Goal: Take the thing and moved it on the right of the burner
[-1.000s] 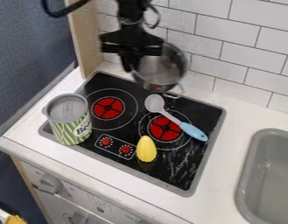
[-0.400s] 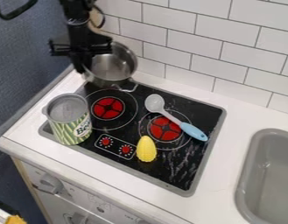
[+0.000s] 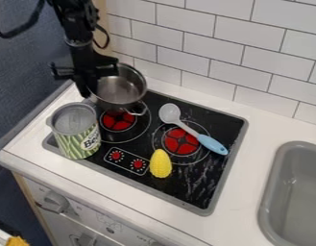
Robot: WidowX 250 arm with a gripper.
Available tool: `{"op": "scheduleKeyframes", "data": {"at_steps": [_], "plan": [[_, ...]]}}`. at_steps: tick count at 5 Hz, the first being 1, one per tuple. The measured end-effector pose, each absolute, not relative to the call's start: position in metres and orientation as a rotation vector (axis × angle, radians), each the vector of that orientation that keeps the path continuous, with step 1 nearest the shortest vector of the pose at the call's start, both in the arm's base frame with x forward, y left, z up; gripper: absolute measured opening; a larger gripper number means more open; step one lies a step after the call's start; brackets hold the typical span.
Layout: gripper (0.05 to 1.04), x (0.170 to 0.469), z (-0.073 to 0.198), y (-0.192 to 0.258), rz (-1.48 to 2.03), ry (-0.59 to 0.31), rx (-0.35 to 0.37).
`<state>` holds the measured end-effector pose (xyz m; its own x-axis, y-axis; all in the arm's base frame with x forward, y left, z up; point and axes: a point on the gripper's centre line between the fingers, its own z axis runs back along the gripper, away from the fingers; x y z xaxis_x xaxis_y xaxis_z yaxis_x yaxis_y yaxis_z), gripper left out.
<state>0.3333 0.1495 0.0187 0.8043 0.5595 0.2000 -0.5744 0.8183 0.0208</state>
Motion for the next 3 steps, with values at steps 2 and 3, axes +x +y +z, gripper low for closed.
{"op": "scheduleKeyframes", "data": {"at_steps": [2, 3], "plan": [[0.078, 0.3393, 0.0056, 0.1449, 0.596, -0.199, 0.058], [0.098, 0.3413, 0.0035, 0.1434, 0.602, -0.192, 0.043]]}}
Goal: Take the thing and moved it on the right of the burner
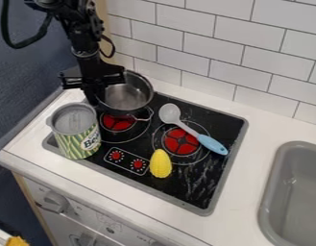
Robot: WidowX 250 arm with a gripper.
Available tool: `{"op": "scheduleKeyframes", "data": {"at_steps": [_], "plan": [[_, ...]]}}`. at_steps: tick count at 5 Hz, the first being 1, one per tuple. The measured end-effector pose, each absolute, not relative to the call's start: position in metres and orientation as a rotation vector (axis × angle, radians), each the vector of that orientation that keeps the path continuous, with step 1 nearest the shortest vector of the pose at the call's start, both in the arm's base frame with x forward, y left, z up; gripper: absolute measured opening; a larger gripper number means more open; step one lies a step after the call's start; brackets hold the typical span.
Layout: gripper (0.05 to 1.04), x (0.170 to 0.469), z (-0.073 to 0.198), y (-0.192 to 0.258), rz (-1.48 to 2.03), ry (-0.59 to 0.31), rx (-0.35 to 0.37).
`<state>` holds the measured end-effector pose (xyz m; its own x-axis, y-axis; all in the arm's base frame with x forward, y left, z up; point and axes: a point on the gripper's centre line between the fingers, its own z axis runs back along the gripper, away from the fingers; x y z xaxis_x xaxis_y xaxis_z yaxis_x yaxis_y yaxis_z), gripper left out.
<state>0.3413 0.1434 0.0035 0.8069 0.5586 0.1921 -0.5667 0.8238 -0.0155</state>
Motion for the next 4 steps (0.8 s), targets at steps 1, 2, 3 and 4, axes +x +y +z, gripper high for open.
{"op": "scheduleKeyframes", "data": {"at_steps": [1, 2, 3, 4], "plan": [[0.267, 0.3384, 0.0024, 0.1426, 0.611, -0.172, 0.040], [0.575, 0.3370, 0.0022, 0.1429, 0.621, -0.164, 0.043], [0.856, 0.3334, 0.0029, 0.1470, 0.627, -0.148, 0.129], [1.012, 0.3353, 0.0094, 0.1467, 0.634, -0.164, 0.147]]}}
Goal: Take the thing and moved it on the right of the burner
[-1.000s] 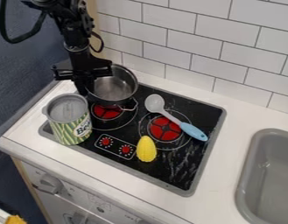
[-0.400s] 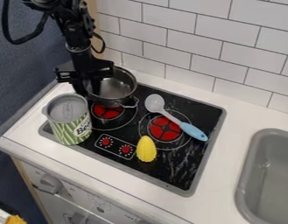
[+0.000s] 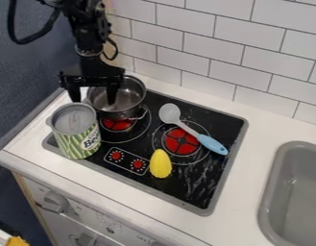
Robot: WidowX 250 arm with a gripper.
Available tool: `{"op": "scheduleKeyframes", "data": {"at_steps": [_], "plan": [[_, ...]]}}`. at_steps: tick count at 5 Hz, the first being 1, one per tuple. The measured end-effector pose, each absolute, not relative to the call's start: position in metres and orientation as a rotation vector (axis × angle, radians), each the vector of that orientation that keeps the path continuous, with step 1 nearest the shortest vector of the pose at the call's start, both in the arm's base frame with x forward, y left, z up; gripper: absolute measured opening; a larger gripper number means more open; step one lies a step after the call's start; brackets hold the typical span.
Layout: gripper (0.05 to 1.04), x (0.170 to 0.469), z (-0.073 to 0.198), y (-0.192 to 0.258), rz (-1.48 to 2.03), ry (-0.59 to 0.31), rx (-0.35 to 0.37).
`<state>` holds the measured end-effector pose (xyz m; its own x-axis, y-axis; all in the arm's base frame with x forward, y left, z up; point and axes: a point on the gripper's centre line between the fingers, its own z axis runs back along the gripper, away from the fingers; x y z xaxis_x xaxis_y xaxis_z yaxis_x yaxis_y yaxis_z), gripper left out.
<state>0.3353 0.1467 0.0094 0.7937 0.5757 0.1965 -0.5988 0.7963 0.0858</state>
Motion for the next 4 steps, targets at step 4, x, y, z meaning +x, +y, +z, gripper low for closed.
{"op": "scheduleKeyframes", "data": {"at_steps": [4], "plan": [[1.001, 0.354, 0.067, 0.132, 0.620, -0.247, 0.210]]}}
